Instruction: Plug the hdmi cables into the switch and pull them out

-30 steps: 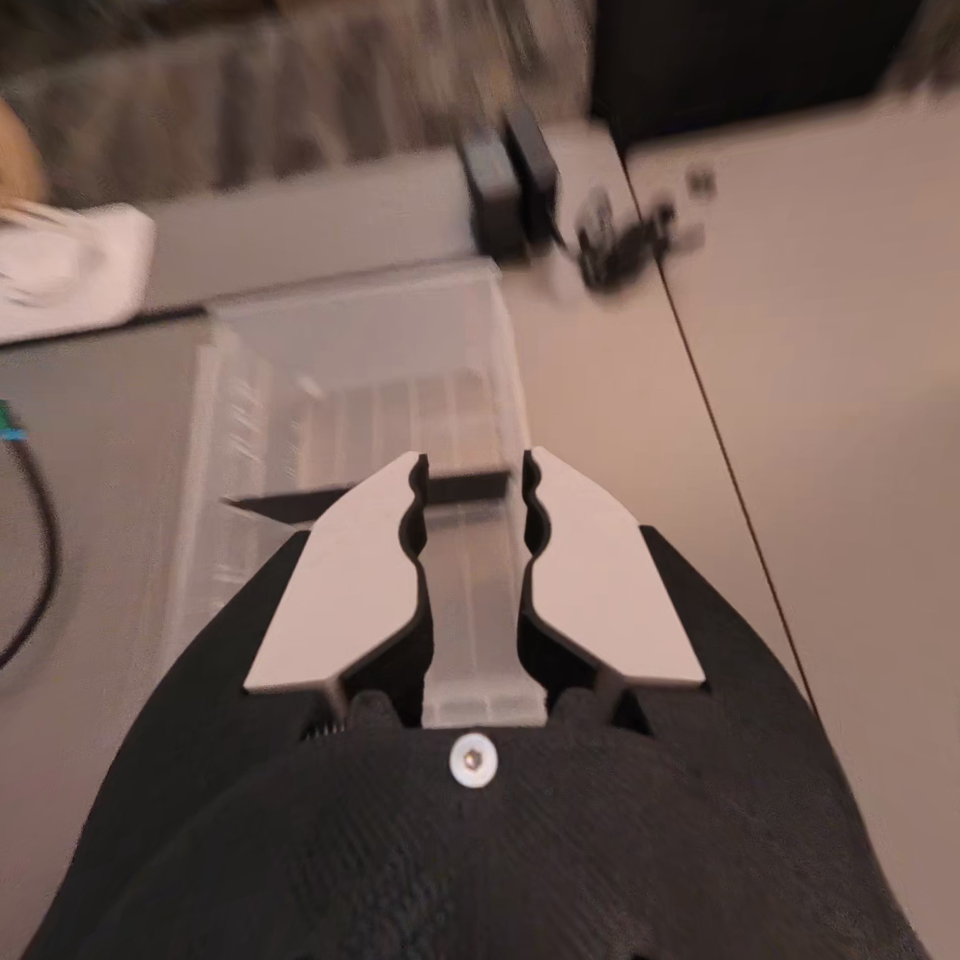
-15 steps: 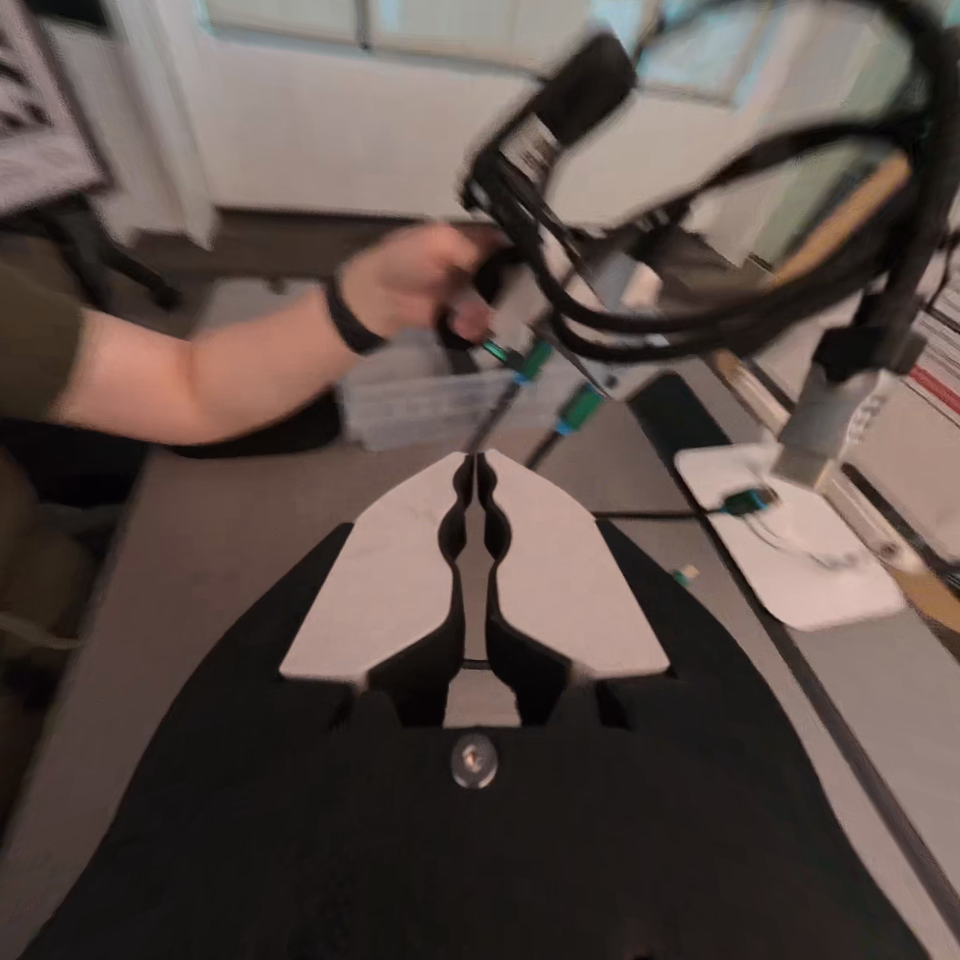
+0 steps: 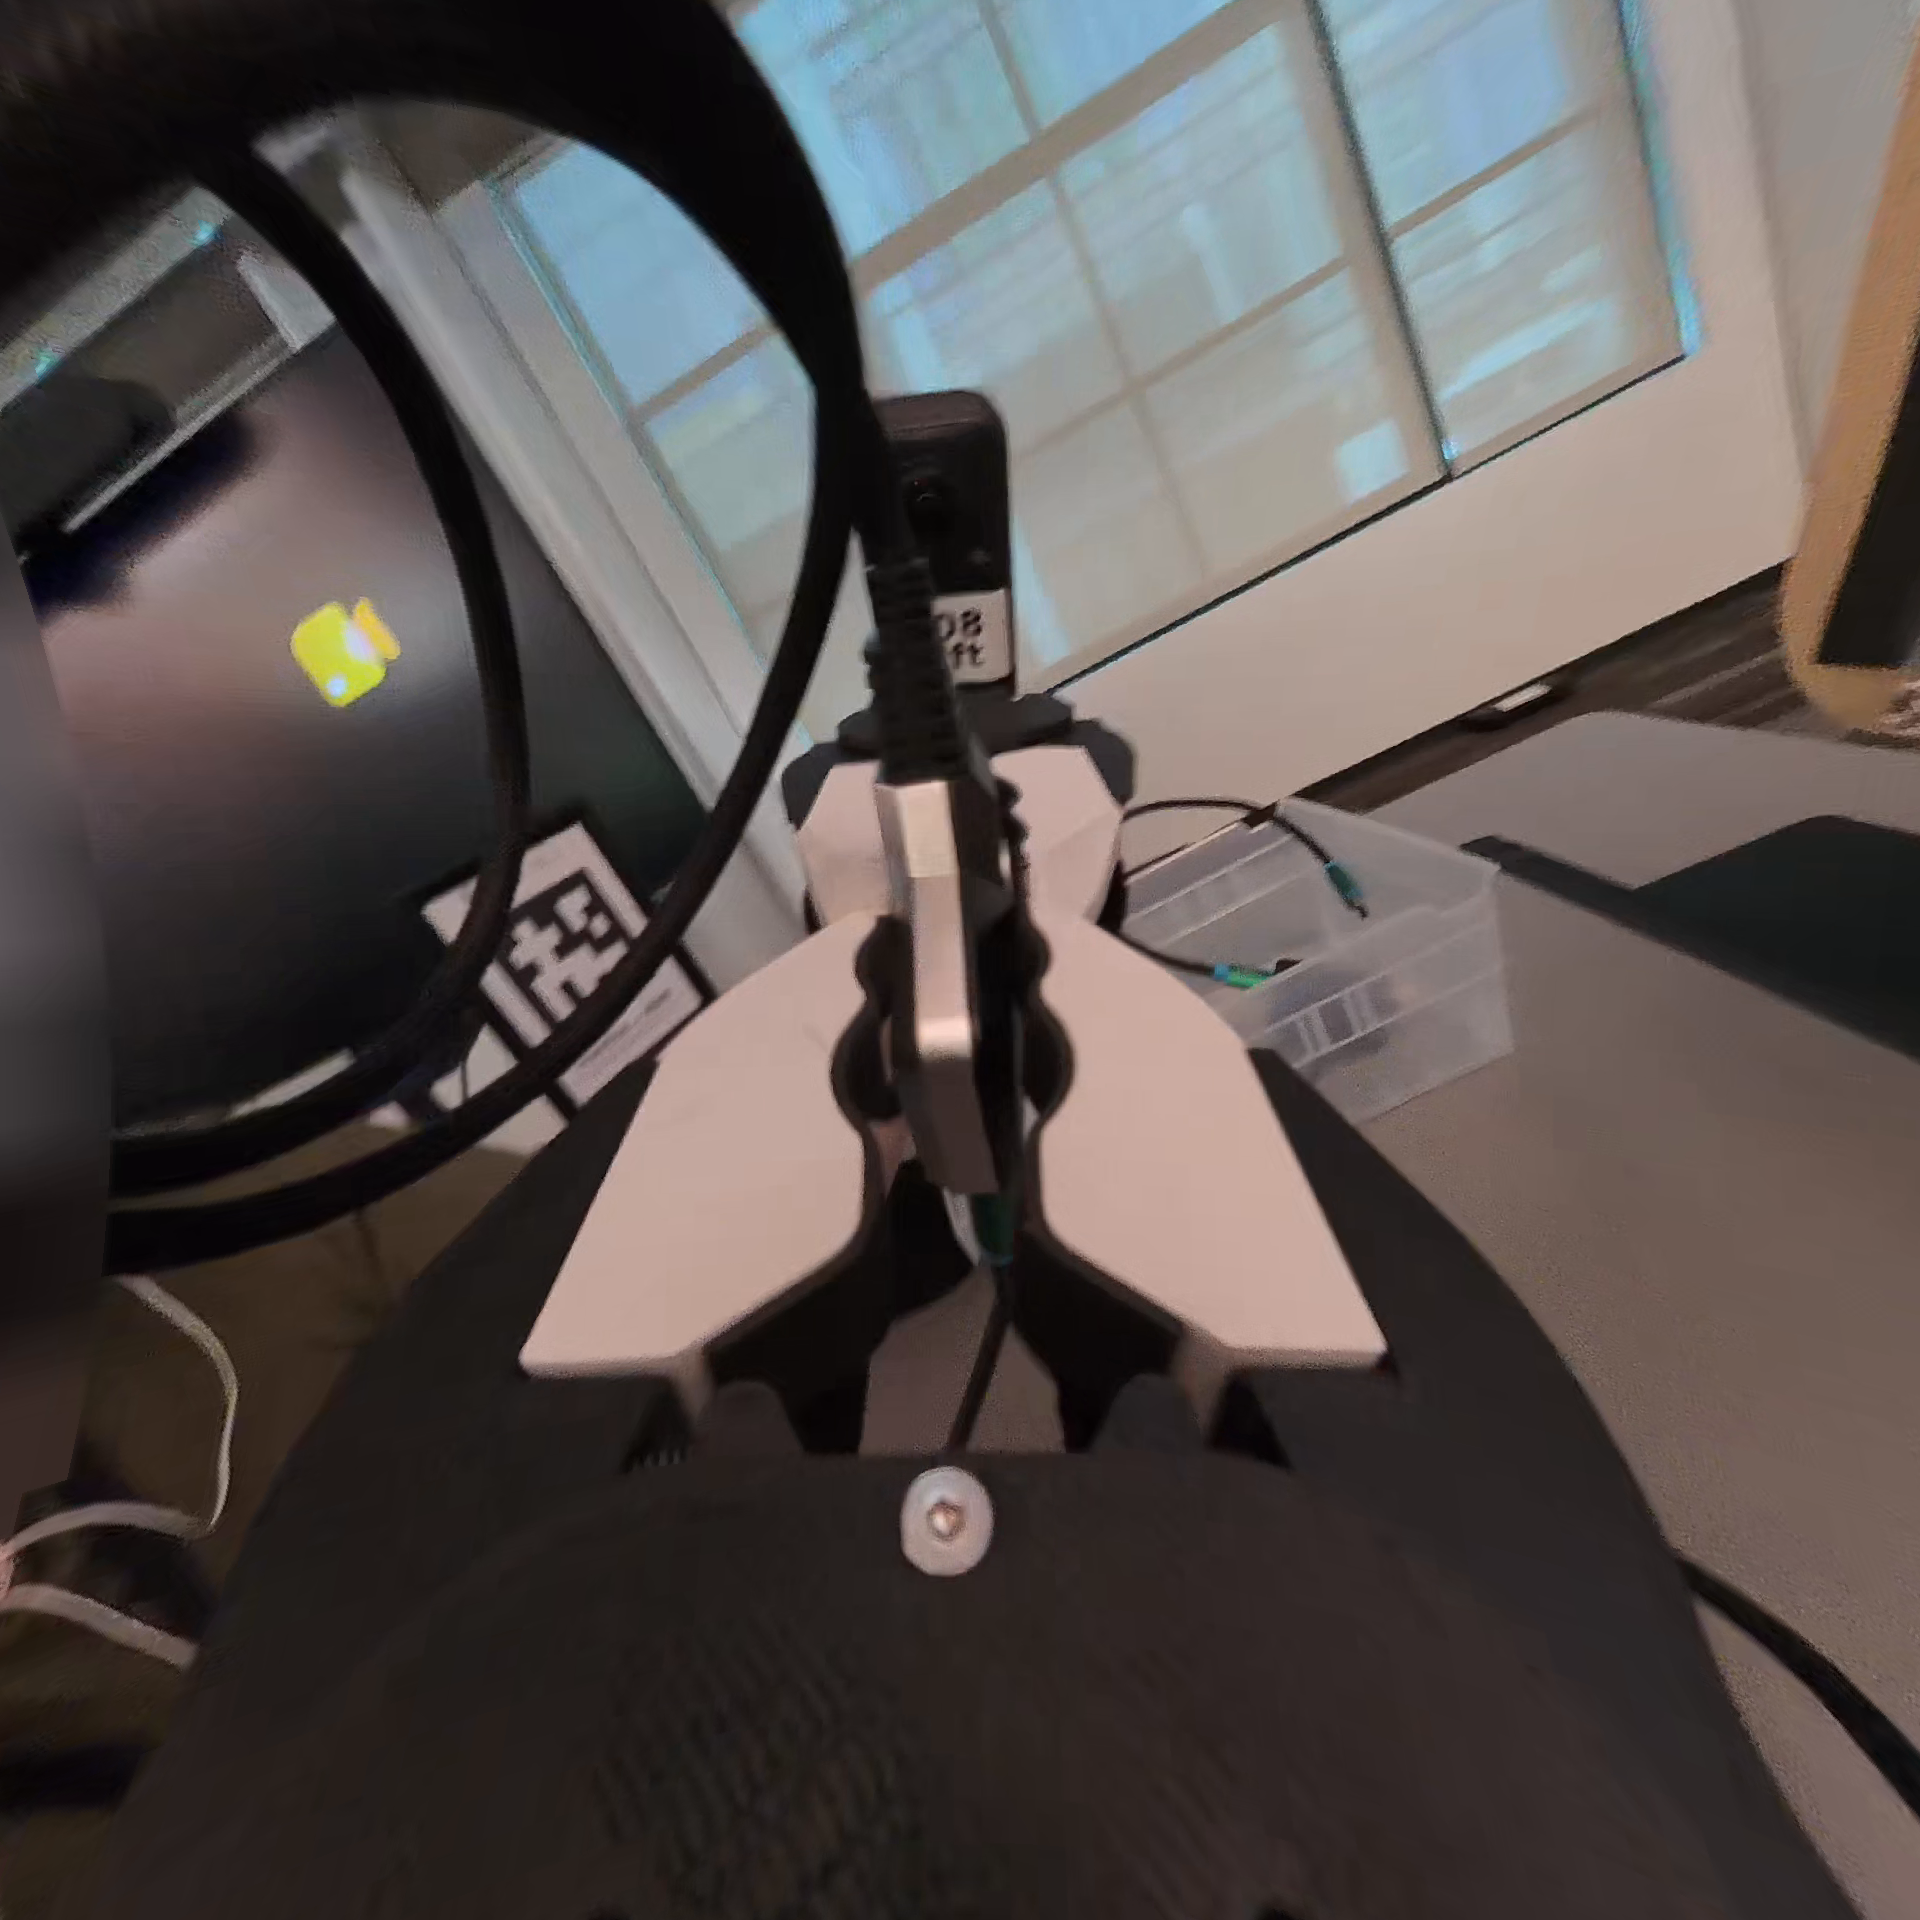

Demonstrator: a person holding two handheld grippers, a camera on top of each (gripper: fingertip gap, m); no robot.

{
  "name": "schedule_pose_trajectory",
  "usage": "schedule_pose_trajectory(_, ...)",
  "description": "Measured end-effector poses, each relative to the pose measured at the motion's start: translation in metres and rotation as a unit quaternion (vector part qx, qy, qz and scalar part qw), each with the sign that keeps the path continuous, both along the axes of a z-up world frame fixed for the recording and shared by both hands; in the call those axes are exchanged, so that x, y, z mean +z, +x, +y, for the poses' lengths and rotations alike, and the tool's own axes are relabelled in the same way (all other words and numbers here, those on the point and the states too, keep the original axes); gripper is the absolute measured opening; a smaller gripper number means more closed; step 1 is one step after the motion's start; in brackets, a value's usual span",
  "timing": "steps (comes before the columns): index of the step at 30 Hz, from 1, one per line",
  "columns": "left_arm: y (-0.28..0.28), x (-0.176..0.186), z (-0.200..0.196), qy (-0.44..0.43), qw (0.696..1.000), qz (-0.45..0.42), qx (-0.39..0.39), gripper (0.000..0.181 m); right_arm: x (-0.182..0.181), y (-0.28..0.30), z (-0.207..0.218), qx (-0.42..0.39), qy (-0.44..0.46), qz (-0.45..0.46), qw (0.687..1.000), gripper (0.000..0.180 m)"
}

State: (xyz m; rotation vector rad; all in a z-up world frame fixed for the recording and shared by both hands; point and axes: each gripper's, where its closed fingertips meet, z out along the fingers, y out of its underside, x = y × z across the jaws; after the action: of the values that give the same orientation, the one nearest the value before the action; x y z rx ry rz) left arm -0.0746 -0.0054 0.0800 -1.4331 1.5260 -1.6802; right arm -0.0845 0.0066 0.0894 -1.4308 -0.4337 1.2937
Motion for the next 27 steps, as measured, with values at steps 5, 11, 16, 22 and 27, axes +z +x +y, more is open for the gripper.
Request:
schedule_pose_trajectory(5,0.002,-0.016,0.002,0.033,0.999,0.04,0.009,0.022,-0.011,-0.004,0.004,-0.025,0.003,-0.067,0.997,0.028)
schedule_pose_trajectory(11,-0.005,-0.014,0.003,-0.017,0.998,0.056,0.0,0.024,-0.011,-0.001,0.005,-0.012,-0.012,-0.048,0.999,0.021)
schedule_pose_trajectory(16,-0.058,0.002,0.037,-0.069,0.995,0.073,0.019,0.026,-0.01,0.017,0.01,-0.029,-0.027,-0.019,0.999,0.022)
schedule_pose_trajectory(22,-0.235,-0.023,0.162,0.029,0.875,0.216,0.433,0.042,-0.01,0.035,0.012,-0.049,-0.025,-0.03,0.998,0.022)
schedule_pose_trajectory(27,-0.35,-0.089,0.15,-0.092,0.764,0.378,0.515,0.064,-0.014,0.048,0.016,-0.072,-0.036,-0.038,0.996,0.022)
